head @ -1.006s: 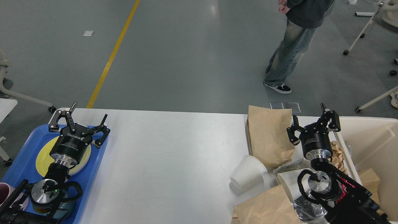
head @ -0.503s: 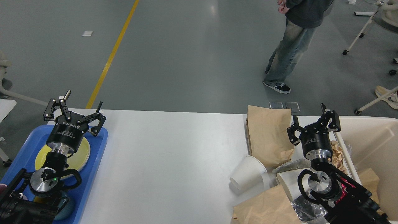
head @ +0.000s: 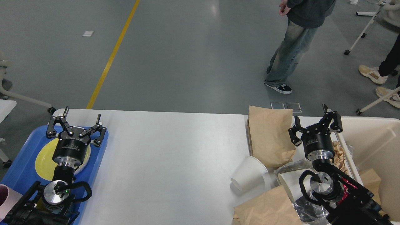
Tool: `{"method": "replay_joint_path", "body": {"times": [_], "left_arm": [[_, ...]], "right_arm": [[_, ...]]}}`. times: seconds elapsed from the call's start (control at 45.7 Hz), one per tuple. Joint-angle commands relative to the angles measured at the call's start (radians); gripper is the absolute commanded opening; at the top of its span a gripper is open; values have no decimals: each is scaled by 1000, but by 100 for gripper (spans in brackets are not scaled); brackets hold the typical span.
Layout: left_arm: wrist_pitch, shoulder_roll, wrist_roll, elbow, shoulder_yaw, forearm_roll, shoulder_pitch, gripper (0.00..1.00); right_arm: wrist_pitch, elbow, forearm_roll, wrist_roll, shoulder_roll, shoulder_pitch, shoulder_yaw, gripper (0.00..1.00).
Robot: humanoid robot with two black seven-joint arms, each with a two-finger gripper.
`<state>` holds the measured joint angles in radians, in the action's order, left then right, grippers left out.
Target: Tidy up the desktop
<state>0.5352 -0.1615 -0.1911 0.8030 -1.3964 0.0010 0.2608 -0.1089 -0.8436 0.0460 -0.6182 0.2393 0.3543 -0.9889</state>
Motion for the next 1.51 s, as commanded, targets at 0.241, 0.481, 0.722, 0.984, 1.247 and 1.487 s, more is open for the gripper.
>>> {"method": "replay_joint_path", "body": {"times": [0.241,0.481,0.722,0.984,1.247,1.487], "left_arm": [[77,-4,25,-57,4,5,20,96],[83,-18,-4,-57,4,125,20,96],[80,-18,-34,-59,-1,145,21,96],[81,-16,-28,-57,2,137,20,96],[83,-16,-28,-57,2,137,20,96],[83,-16,-28,-57,2,137,20,96]], "right_arm": [[0,-2,0,0,0,0,1,100],[0,-2,0,0,0,0,0,100],[0,-2,0,0,0,0,-1,100],[0,-2,0,0,0,0,3,100],[5,9,0,2,0,11,6,100],[2,14,-3,32,-2,21,1,100]]}}
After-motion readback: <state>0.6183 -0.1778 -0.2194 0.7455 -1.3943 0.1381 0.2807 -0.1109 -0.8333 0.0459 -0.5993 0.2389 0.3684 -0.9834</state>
